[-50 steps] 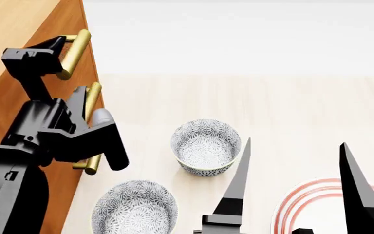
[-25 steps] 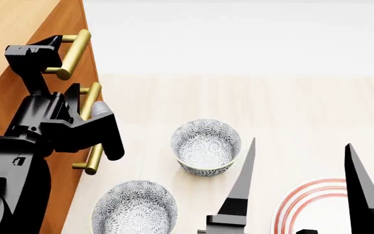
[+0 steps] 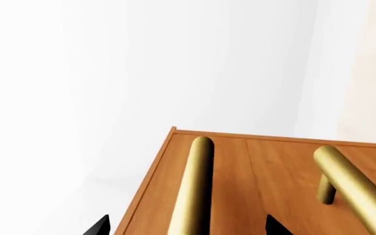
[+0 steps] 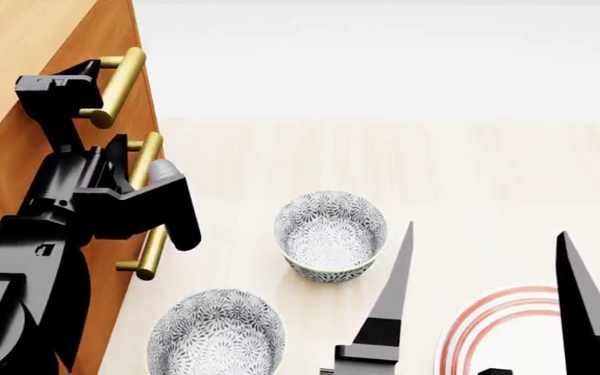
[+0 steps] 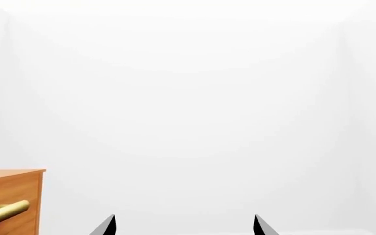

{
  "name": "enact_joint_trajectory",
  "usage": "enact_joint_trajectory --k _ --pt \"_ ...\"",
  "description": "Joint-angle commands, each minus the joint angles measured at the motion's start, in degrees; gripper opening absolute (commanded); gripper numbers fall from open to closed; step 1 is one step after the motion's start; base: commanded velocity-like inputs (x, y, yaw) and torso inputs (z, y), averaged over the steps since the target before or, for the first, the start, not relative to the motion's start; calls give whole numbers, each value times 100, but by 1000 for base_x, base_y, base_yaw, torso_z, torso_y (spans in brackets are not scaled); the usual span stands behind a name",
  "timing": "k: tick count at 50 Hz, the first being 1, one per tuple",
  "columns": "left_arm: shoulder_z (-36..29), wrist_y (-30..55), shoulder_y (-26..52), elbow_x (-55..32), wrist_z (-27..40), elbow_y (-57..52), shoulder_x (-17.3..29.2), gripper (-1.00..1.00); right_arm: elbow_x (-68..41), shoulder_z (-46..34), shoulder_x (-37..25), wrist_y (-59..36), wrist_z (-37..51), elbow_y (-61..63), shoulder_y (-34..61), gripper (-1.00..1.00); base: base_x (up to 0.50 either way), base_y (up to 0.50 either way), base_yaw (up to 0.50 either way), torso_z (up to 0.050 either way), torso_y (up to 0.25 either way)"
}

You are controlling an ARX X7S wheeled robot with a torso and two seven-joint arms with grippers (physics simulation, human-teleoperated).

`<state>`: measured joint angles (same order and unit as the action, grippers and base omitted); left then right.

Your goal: Open the top drawer of the cabinet.

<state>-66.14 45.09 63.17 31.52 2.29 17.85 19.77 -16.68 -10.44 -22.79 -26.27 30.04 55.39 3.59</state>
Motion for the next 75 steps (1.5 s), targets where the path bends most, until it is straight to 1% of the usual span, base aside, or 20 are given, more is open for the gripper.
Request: enact_joint_trajectory --k 1,20,27,28,33,47,65,75 --pt "129 -46 -17 -188 -276 181 -146 100 12 143 57 54 -91 9 13 100 0 0 0 0 0" --pt "92 -229 139 -242 -231 743 -294 100 -72 137 -35 109 10 7 17 100 0 0 0 0 0" --pt "108 -189 106 -255 -223 783 -281 100 -82 109 -61 141 38 -15 20 100 0 0 0 0 0" --pt "103 -196 105 -250 -220 780 -276 -100 -84 106 -65 144 42 -18 21 100 0 0 0 0 0" --pt "147 -201 125 -245 -138 797 -283 -100 -85 75 -80 145 69 -24 34 100 0 0 0 0 0" --pt "71 -166 85 -213 -184 833 -277 -100 -93 10 -110 218 106 -101 44 100 2 0 0 0 0" --pt "-54 66 32 -42 -295 194 -319 -100 -138 7 -179 256 178 -80 39 100 -3 1 2 0 0" --pt "-90 141 11 -9 -336 30 -404 -100 -170 21 -227 283 222 -61 32 100 -7 0 2 0 0"
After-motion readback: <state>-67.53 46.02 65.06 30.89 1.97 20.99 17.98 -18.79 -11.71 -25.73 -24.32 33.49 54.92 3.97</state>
